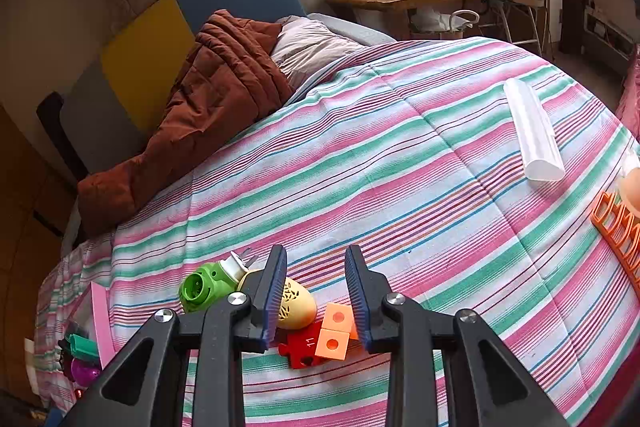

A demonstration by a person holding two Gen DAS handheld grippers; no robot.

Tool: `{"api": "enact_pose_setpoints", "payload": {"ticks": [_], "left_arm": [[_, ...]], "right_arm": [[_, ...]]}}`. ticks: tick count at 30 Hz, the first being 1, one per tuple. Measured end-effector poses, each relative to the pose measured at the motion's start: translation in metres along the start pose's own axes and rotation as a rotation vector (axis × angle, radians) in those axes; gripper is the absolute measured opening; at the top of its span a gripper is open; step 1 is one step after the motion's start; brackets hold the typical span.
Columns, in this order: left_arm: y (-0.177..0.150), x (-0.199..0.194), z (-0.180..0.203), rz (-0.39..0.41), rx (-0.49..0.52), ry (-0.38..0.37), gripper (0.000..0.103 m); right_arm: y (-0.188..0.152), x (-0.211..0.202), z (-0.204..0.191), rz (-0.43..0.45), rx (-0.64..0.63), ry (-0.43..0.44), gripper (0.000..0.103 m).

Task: Organize rigid objects
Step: 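Move both grippers back over the remaining toys beside the tray, then close the left gripper on the green spray piece while the right approaches the yellow sponge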

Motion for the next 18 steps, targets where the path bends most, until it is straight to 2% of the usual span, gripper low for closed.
{"api": "enact_pose_setpoints", "payload": {"ticks": [1,12,14,18], "left_arm": [[0.006,0.005,0.007,-0.002,0.02,-0.01,0.065],[0.079,0.082,0.074,-0.027,0.227,-0.199,0.082],[0.09,0.095,0.083,-0.022,0.256,-0.225,0.089],[0.113,0.127,0.101,-0.04,0.309,-0.264,0.089]], "right_arm": [[0.0,-0.001,0.001,-0.008,0.009,0.011,0.03],[0.007,0.001,0.018,-0.066,0.138,0.068,0.03],[0.008,0.001,0.021,-0.072,0.158,0.079,0.03],[0.009,0.004,0.024,-0.099,0.192,0.104,0.03]]}}
Point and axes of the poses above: each gripper's, at about its wrist camera, not at the fingertips, and x roughly the way its jaws point, z to its right, y to its top, the point moved 1 cm from there along x, roughly the way its jaws point, and after that the axes turned 15 degrees about x, right-handed, at the moved point
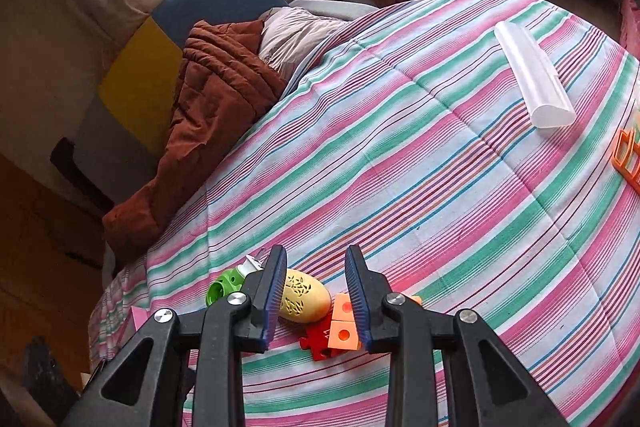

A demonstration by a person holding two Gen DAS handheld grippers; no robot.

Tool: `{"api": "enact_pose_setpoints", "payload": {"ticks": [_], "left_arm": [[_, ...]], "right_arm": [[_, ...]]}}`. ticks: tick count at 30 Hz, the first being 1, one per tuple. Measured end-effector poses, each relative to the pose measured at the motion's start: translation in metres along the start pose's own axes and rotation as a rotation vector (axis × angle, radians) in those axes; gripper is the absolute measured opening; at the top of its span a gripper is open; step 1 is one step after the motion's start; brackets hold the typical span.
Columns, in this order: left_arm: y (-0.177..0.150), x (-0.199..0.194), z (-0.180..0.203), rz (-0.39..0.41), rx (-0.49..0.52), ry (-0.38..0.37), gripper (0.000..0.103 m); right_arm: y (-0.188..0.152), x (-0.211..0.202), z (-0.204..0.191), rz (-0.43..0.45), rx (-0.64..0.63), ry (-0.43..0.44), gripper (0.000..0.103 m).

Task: Organize rigid objects
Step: 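Close the left gripper on the green spray piece while the right approaches the yellow sponge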

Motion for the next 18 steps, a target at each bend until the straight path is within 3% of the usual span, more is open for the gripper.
{"api": "enact_pose_setpoints", "payload": {"ticks": [6,15,16,17,18], "left_arm": [[0.026,0.046,0.013,-0.045,0.143,-0.002,0.091],[0.039,0.087,0.016,-0.087,0.245,-0.013,0.091],[0.039,0.09,0.014,-0.095,0.24,-0.023,0.083],[0.038,0.092,0.013,-0.101,0.225,-0.052,0.066],[0.038,0.092,0.01,-0.098,0.19,-0.101,0.06]], "right_arm": [[-0.001,0.006,0.0,-0.053,0.014,0.023,0.03],[-0.004,0.015,-0.004,-0.101,0.004,0.024,0.031],[-0.004,0.015,-0.004,-0.103,0.004,0.024,0.031],[-0.004,0.015,-0.003,-0.104,0.006,0.023,0.031],[-0.003,0.015,-0.003,-0.103,0.007,0.022,0.031]]}}
Point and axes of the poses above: each gripper's, at about its wrist camera, not at the fingertips, and x roughly the way its jaws point, z to its right, y to its top, the point moved 1 cm from there along x, roughly the way its jaws point, and after that the axes turned 15 degrees about x, right-handed, at the moved point
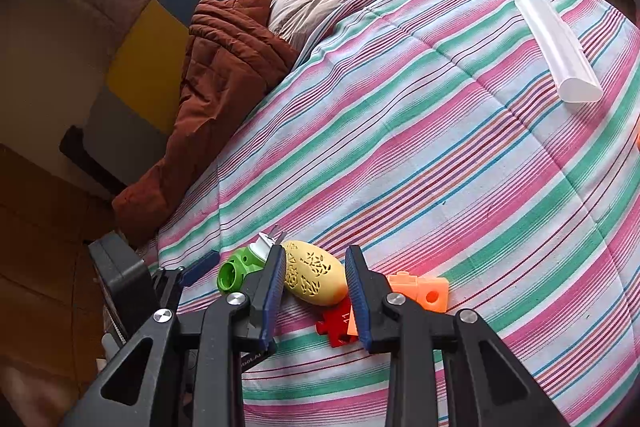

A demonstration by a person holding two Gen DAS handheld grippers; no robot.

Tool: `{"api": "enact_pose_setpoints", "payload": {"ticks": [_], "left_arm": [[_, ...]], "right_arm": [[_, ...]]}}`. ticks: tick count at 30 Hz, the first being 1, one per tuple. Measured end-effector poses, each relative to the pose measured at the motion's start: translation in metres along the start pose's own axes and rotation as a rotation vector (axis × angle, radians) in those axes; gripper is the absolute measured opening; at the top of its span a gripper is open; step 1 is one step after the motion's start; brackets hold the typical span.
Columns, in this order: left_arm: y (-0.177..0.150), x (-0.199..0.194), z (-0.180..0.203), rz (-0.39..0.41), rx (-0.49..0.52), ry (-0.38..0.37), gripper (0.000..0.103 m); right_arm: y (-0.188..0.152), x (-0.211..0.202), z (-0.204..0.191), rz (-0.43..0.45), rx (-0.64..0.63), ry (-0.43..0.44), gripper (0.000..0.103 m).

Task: Organize rigid objects
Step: 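Close the left gripper on the green spray piece while the right approaches the yellow sponge, then lift the green spray piece with the left gripper while the right moves to the orange cubes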

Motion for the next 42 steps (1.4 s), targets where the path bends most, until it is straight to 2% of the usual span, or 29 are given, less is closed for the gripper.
{"api": "enact_pose_setpoints", "payload": {"ticks": [4,7,9,16,19,24,29,35,36,38,42], "left_arm": [[-0.014,-0.008,0.006,0.018,-0.059,-0.01,0.059],[-0.029,-0.019,0.013,0.019,-0.15,-0.004,0.059],[-0.042,-0.027,0.024,0.009,-0.198,0.005,0.053],[-0.089,-0.063,0.071,0.047,-0.259,0.091,0.052],[-0.109,-0.077,0.084,0.063,-0.292,0.094,0.052],[-0.131,-0.092,0.107,0.089,-0.273,0.104,0.052],[-0.134,-0.091,0.106,0.102,-0.278,0.097,0.053],[-0.136,-0.09,0.108,0.122,-0.258,0.112,0.053],[-0.136,-0.09,0.108,0.125,-0.259,0.111,0.053],[-0.137,-0.091,0.108,0.128,-0.263,0.108,0.053],[-0.138,-0.089,0.107,0.135,-0.272,0.102,0.053]], "right_arm": [[0.001,-0.002,0.002,0.008,0.008,-0.004,0.031],[0.001,-0.004,0.003,0.01,0.012,-0.005,0.031],[0.002,-0.004,0.006,0.01,0.03,-0.001,0.031],[0.009,-0.009,0.018,0.035,0.09,-0.002,0.031],[0.01,-0.008,0.019,0.034,0.095,-0.005,0.031],[0.008,-0.002,0.018,0.018,0.086,-0.02,0.031],[0.007,0.007,0.022,-0.006,0.087,-0.074,0.031],[0.009,0.006,0.028,0.022,0.089,-0.137,0.041],[0.009,0.008,0.029,0.016,0.088,-0.155,0.045],[0.007,0.016,0.033,-0.011,0.082,-0.236,0.045],[0.007,0.018,0.039,-0.008,0.096,-0.281,0.045]]}}
Point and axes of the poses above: each gripper's, at about its wrist camera, not at the fingertips, and x roughly the way its jaws point, z to its right, y to its top, the point moved 1 cm from there along x, roughly the way its jaws point, and after that the axes turned 15 degrees about x, right-handed, at the moved point
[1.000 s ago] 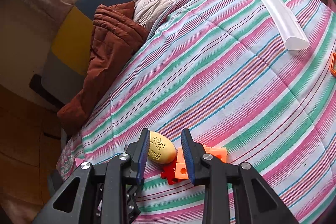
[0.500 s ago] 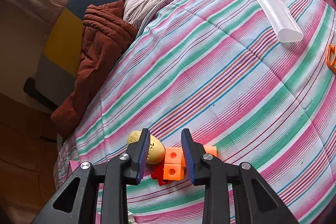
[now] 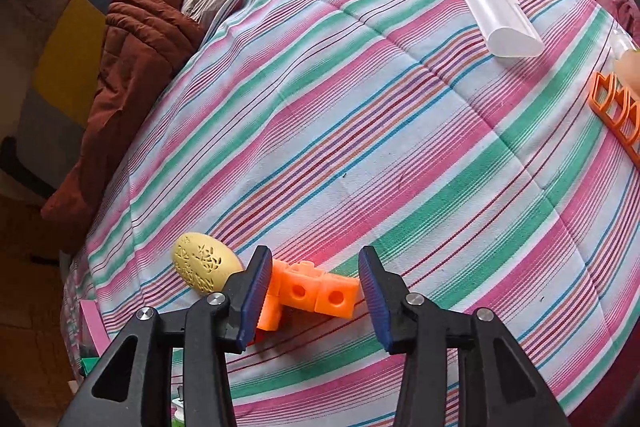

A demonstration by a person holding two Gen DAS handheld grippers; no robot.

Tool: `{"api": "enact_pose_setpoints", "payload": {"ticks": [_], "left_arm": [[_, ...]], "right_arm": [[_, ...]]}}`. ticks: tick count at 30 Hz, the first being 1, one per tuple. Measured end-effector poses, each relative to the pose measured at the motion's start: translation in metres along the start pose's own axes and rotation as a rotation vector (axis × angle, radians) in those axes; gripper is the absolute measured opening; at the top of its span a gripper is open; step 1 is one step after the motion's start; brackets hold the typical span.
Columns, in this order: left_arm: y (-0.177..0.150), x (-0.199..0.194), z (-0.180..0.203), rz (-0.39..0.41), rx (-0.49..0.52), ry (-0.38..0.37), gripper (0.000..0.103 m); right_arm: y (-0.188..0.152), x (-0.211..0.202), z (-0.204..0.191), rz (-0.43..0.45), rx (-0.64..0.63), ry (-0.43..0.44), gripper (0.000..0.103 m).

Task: Organize rigid objects
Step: 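Lift the green spray piece with the left gripper while the right moves to the orange cubes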

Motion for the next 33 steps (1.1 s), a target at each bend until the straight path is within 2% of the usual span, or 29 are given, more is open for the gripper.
{"api": "enact_pose_setpoints", "payload": {"ticks": [2,4,8,18,24,33], "left_arm": [[0.0,0.001,0.0,0.002,-0.002,-0.002,0.053],[0.0,0.001,-0.001,0.003,-0.003,-0.001,0.053],[-0.001,0.001,-0.001,0.003,-0.005,-0.006,0.053],[-0.002,-0.001,-0.003,0.004,-0.016,-0.016,0.053],[-0.002,-0.001,-0.004,0.006,-0.02,-0.02,0.053],[-0.003,-0.001,-0.006,0.011,-0.024,-0.031,0.053]], "right_arm": [[0.001,-0.001,0.004,0.003,0.014,-0.004,0.045],[0.001,-0.002,0.006,-0.008,0.03,0.029,0.045],[0.0,-0.006,0.001,0.006,0.006,0.046,0.045],[-0.006,0.0,-0.009,0.013,-0.079,-0.024,0.045],[-0.003,-0.003,-0.006,0.012,-0.063,0.002,0.045],[-0.013,-0.001,-0.021,0.025,-0.19,-0.049,0.045]]}}
Point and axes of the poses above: each gripper's, at about its wrist camera, not at the fingertips, and x roughly the way its jaws point, z to its right, y to its top, the point moved 1 cm from there along x, roughly the way its jaws point, and after that the axes turned 15 degrees about x, right-handed, at the moved point
